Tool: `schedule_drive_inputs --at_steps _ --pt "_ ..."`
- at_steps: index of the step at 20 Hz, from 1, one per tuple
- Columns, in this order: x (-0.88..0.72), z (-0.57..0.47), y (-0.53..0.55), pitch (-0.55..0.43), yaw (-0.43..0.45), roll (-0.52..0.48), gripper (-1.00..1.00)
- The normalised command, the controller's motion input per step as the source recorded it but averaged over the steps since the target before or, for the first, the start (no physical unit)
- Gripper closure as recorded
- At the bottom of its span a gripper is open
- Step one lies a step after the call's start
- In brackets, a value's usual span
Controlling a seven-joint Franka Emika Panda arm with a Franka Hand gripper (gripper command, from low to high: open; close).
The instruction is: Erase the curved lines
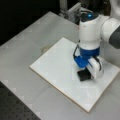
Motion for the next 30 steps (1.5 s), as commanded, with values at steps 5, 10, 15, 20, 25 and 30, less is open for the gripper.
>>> schedule_drive_inputs --at_steps 5,10,15,20,25,30 --pt "0.25 -0.7 0.3 -0.084 -0.175 0.115 1.0" --pt "0.23 -0.69 0.33 -0.073 -0.194 0.117 1.0" --pt "0.13 -0.61 0.37 -0.045 -0.245 0.121 1.0" --pt "-0.01 -0.38 0.35 0.02 -0.273 0.107 1.0" --pt "-0.24 0.11 0.14 0.132 -0.222 -0.022 1.0" --pt "-0.27 0.53 -0.11 0.181 -0.03 -0.159 1.0"
